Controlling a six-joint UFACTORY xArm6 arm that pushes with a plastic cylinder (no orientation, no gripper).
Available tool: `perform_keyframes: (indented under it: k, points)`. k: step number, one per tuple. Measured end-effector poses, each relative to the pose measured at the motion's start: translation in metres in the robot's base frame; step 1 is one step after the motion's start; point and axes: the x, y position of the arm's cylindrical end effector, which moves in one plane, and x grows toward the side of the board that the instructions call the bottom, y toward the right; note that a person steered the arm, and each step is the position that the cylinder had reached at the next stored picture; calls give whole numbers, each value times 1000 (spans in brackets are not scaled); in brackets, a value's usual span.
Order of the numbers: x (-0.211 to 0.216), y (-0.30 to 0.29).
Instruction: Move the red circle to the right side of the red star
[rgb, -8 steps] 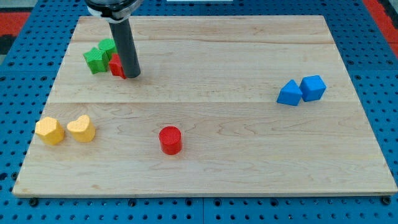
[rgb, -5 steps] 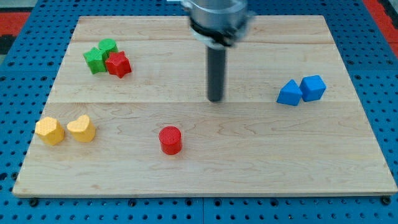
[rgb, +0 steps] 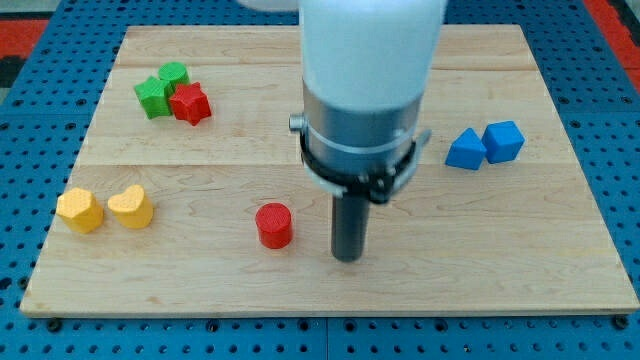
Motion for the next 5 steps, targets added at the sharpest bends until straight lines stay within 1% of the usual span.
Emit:
perform_keyframes:
  k: [1,2,3,4,5]
  points:
    - [5,-5]
    - [14,-26]
    - [11,-84]
    - [8,-110]
    - [4,-105]
